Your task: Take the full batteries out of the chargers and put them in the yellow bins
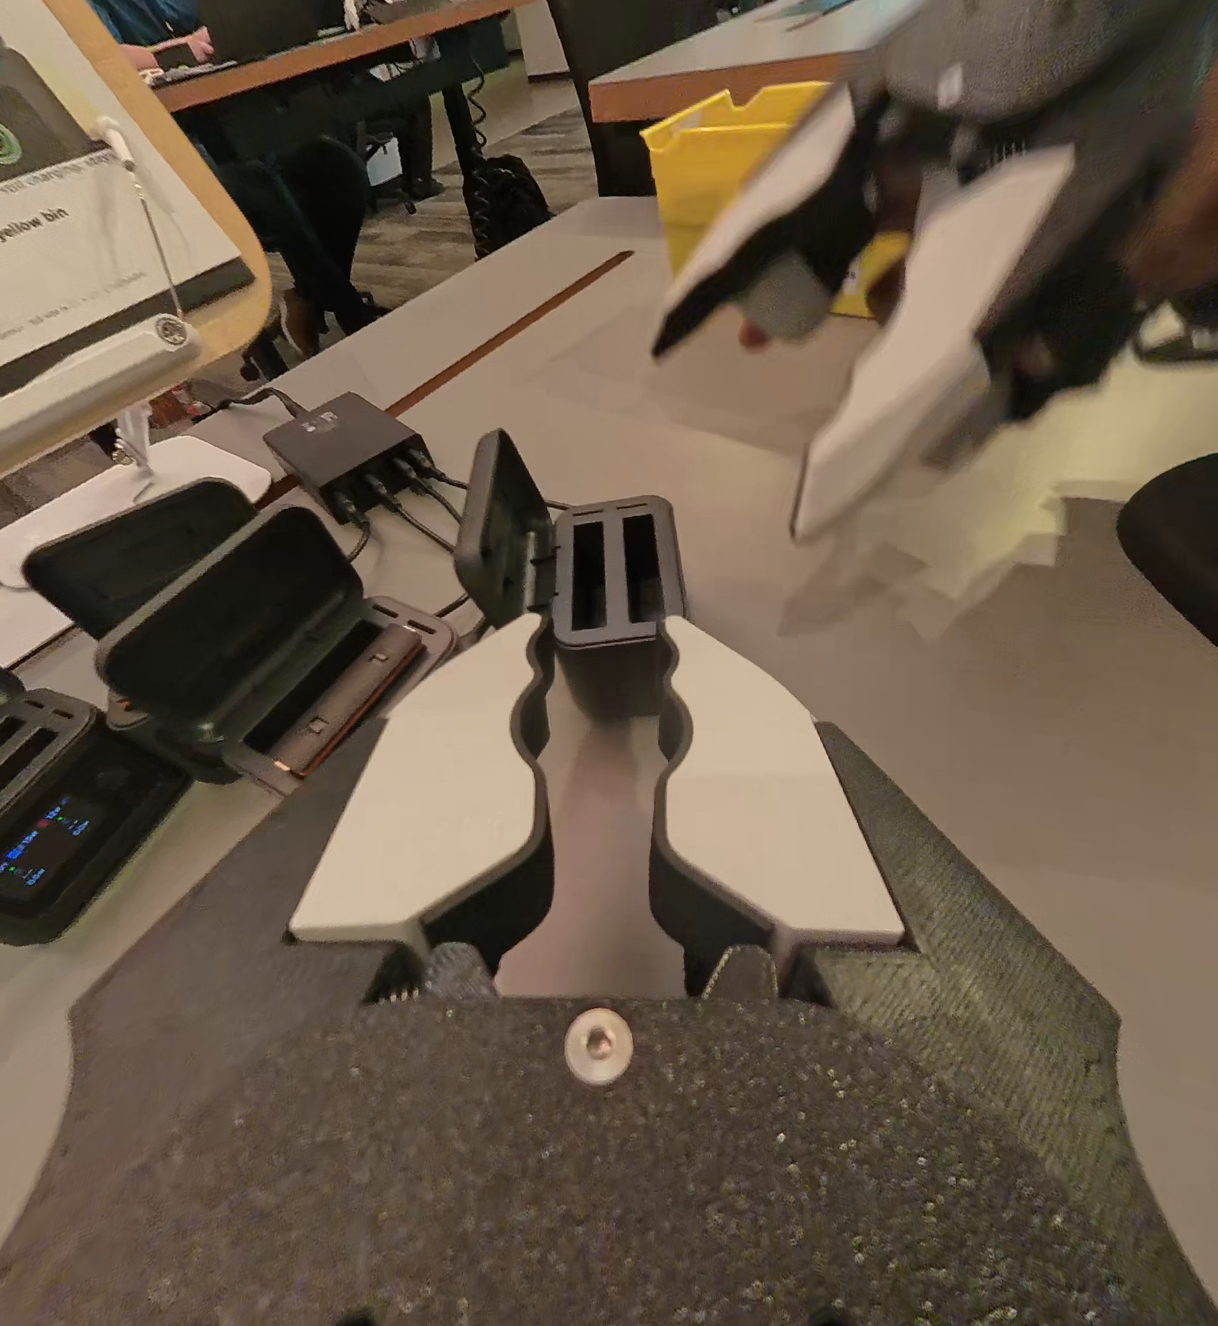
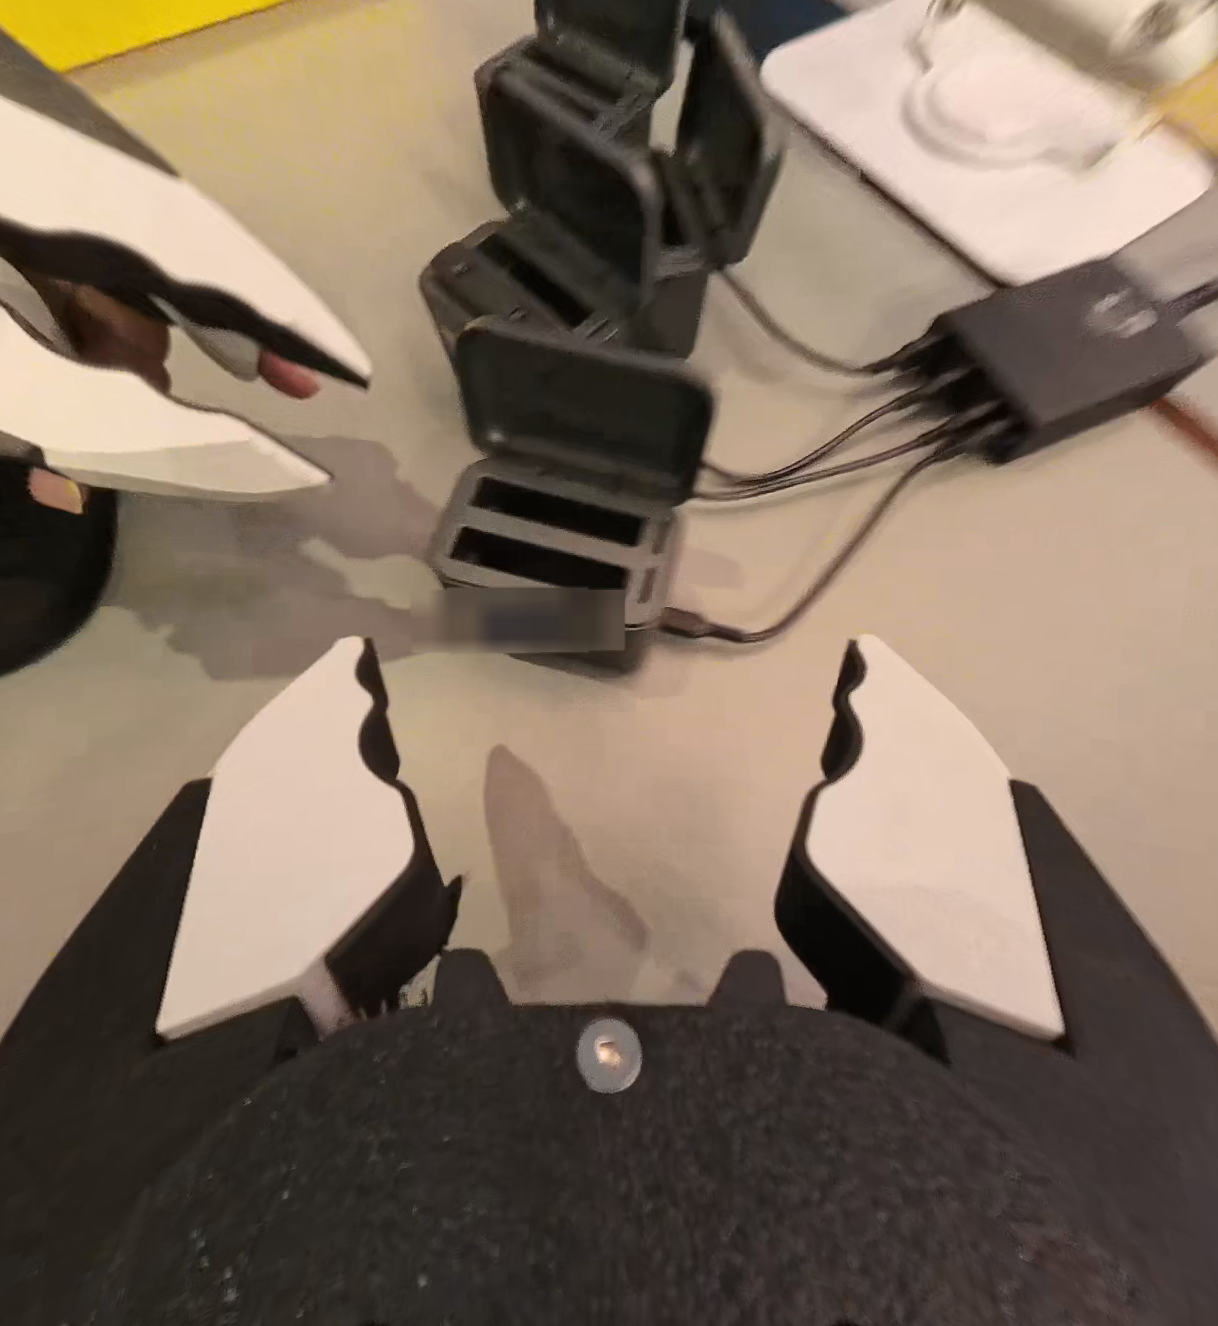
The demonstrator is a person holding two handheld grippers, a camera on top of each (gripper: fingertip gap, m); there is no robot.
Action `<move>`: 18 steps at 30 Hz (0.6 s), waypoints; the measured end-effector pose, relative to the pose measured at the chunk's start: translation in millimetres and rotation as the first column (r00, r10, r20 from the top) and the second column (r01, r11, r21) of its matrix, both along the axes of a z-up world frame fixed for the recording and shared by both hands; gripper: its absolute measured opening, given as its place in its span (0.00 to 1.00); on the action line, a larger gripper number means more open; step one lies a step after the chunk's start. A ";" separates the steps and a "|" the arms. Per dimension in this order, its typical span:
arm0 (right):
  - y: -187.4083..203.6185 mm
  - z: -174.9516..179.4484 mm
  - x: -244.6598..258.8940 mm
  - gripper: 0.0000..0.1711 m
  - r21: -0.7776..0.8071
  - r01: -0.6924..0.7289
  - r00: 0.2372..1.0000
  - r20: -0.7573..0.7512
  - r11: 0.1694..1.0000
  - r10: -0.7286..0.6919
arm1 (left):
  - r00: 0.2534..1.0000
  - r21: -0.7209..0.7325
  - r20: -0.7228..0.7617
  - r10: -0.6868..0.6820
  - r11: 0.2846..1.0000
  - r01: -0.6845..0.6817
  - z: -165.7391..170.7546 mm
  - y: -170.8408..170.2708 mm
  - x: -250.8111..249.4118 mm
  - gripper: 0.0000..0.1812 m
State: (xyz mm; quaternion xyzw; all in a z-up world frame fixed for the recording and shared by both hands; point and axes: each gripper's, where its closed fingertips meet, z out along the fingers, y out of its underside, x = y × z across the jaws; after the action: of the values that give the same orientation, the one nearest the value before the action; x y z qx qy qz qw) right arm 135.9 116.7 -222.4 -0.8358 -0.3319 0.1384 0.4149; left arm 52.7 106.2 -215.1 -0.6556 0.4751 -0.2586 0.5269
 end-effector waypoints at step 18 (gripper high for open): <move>38.0 -45.4 -28.8 0.56 0.046 0.338 0.941 -0.013 0.940 -0.338 | 0.986 -0.032 0.134 0.094 0.995 -0.090 16.6 24.6 -25.1 0.13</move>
State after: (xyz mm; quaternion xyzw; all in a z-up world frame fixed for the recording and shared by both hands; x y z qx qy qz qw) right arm 107.2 154.7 -267.8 -0.8698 -0.1857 0.0595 0.4532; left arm 27.6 130.8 -198.5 -0.6644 0.4040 -0.2840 0.5609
